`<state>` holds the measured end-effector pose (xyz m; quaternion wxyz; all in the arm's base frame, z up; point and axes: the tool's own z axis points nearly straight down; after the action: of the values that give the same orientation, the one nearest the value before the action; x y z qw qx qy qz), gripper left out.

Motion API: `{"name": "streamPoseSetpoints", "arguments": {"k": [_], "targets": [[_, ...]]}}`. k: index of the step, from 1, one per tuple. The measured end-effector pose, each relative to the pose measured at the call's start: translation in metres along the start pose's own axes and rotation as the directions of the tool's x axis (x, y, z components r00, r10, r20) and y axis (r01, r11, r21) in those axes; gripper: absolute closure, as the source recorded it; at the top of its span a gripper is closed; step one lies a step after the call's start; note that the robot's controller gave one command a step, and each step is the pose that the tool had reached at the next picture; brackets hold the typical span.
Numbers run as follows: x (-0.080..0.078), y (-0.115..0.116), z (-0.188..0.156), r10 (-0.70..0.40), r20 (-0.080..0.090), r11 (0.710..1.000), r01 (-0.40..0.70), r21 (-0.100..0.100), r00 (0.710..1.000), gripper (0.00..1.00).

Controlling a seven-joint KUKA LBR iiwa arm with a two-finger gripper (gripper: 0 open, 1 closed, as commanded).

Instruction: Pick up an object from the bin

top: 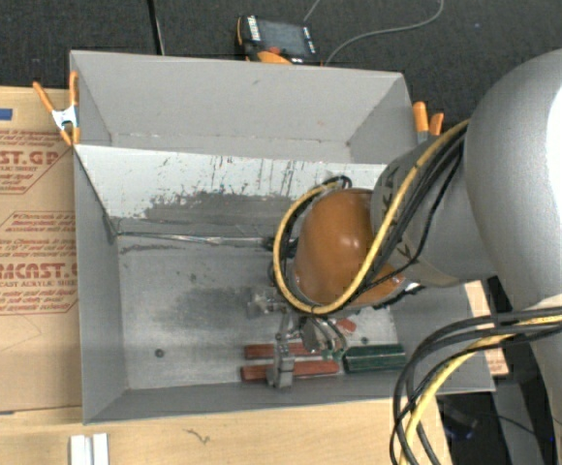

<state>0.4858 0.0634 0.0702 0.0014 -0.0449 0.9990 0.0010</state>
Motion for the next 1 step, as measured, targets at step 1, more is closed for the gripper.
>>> {"name": "streamPoseSetpoints", "arguments": {"k": [1], "targets": [[0.0009,-0.0001,-0.0019,-0.001,-0.008,1.0,0.001,0.0,1.0,1.0]]}}
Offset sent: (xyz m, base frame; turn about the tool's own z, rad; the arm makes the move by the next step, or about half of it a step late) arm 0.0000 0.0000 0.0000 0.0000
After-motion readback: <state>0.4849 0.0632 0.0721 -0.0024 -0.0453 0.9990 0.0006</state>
